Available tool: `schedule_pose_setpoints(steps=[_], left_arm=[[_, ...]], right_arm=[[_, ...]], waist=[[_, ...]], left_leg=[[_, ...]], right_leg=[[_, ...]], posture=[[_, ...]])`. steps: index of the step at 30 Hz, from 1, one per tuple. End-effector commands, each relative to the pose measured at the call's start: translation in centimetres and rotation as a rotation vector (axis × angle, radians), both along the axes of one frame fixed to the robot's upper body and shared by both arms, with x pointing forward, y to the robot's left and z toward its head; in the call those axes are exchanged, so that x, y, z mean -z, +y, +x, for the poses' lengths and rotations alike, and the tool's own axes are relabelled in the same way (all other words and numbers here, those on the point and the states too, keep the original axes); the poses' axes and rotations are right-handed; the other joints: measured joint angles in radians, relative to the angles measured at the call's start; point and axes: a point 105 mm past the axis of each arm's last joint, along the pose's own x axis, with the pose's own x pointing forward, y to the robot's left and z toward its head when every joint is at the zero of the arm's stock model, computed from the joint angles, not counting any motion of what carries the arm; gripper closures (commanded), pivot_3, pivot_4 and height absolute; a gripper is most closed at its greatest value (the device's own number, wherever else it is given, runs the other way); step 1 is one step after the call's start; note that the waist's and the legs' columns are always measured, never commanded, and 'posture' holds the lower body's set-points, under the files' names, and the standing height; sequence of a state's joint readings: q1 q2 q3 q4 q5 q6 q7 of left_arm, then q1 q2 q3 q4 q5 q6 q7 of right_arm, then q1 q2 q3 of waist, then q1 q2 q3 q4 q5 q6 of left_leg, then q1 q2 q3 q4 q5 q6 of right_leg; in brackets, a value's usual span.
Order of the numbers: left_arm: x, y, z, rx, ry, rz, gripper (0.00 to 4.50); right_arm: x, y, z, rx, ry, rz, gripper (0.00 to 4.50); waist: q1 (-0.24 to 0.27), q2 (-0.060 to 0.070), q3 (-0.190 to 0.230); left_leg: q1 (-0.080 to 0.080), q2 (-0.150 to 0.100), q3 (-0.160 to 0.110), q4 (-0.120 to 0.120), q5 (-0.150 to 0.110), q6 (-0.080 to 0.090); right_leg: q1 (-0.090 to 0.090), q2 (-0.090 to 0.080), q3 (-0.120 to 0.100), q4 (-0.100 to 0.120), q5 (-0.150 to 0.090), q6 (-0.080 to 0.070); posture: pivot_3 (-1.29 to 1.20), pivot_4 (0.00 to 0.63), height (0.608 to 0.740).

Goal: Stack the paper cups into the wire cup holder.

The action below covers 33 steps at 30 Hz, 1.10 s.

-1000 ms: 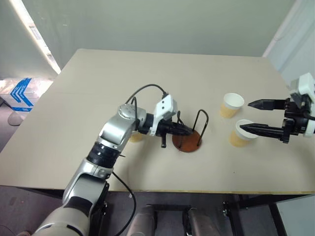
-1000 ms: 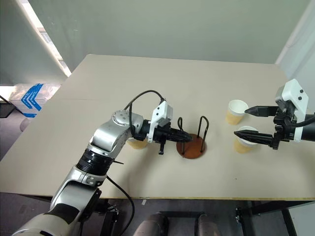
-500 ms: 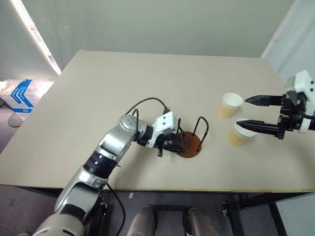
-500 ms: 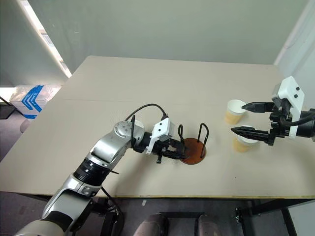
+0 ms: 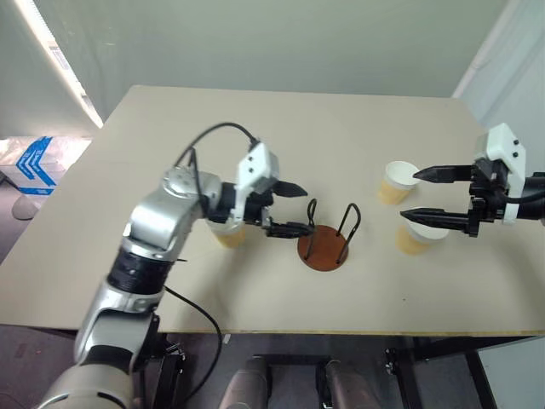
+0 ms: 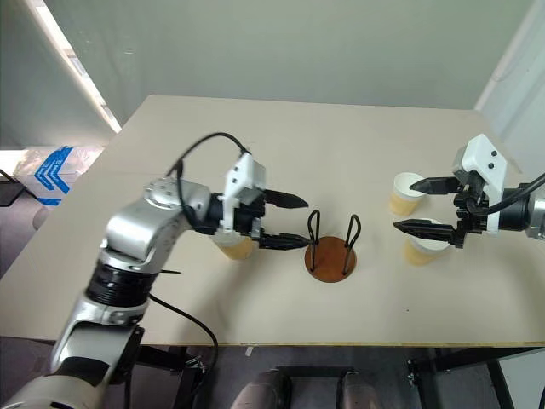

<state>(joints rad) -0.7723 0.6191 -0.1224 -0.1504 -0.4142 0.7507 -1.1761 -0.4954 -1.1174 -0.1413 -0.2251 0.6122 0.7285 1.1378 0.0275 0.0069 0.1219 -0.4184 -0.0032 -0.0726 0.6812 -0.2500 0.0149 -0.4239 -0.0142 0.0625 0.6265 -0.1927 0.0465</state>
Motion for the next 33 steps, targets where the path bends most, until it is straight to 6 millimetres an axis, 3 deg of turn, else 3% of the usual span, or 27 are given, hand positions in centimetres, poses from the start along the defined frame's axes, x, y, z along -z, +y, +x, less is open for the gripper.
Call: schedule_pose_setpoints(steps=[1,6,9,16,23,32,33], left_arm=[[-1.0,1.4,-1.6,0.013,-0.027,0.007,0.04],[-0.8,3.1,-3.2,0.025,-0.044,0.074,0.04],[-2.0,4.7,-1.9,-0.066,-0.101,0.071,0.04],[-3.7,7.0,0.1,-0.234,-0.147,-0.020,0.04],[-4.0,8.5,0.1,-0.296,-0.131,-0.108,0.04],[-3.6,9.2,0.0,-0.316,-0.135,-0.088,0.04],[-3.5,9.2,0.0,-0.316,-0.134,-0.087,0.01]], right_arm=[[-0.9,-0.1,0.0,-0.014,-0.033,-0.035,0.00],[-0.9,-0.5,1.2,0.003,-0.041,-0.068,0.00],[-1.1,-1.4,3.8,0.074,-0.057,-0.102,0.00],[-1.4,-2.0,7.4,0.086,-0.165,-0.217,0.00],[1.1,-2.3,11.0,0.114,-0.157,-0.370,0.00],[3.8,-2.7,13.2,0.132,-0.112,-0.485,0.00],[3.8,-2.5,13.4,0.135,-0.115,-0.481,0.18]], waist=[[-0.001,0.000,0.000],[0.001,0.000,0.000],[-0.003,0.000,0.000],[-0.008,0.002,0.001],[-0.016,0.003,0.001],[-0.015,0.003,0.001],[-0.016,0.003,0.001]], left_leg=[[0.000,0.000,0.000,0.000,0.002,-0.004],[0.000,0.000,0.000,0.000,0.001,-0.006],[0.000,0.000,0.000,0.000,-0.005,0.002],[0.000,0.000,-0.002,-0.003,-0.004,0.002],[-0.001,0.001,-0.003,-0.007,-0.003,0.001],[-0.002,0.001,-0.003,-0.016,0.001,-0.005],[-0.002,0.001,-0.003,-0.017,0.001,-0.006]], right_leg=[[0.000,0.000,0.000,0.000,-0.001,0.000],[-0.001,0.000,0.000,0.000,-0.003,-0.001],[-0.002,0.000,0.000,0.000,-0.002,-0.003],[-0.005,0.000,-0.002,0.002,0.003,-0.008],[-0.006,0.000,-0.002,0.002,0.004,-0.009],[-0.012,0.000,-0.003,0.002,0.003,-0.011],[-0.012,0.000,-0.003,0.002,0.003,-0.012]], posture=[[0.00,0.150,0.740],[0.00,0.150,0.740],[0.00,0.150,0.740],[0.00,0.150,0.740],[0.00,0.150,0.740],[0.00,0.150,0.740],[0.00,0.150,0.740]])
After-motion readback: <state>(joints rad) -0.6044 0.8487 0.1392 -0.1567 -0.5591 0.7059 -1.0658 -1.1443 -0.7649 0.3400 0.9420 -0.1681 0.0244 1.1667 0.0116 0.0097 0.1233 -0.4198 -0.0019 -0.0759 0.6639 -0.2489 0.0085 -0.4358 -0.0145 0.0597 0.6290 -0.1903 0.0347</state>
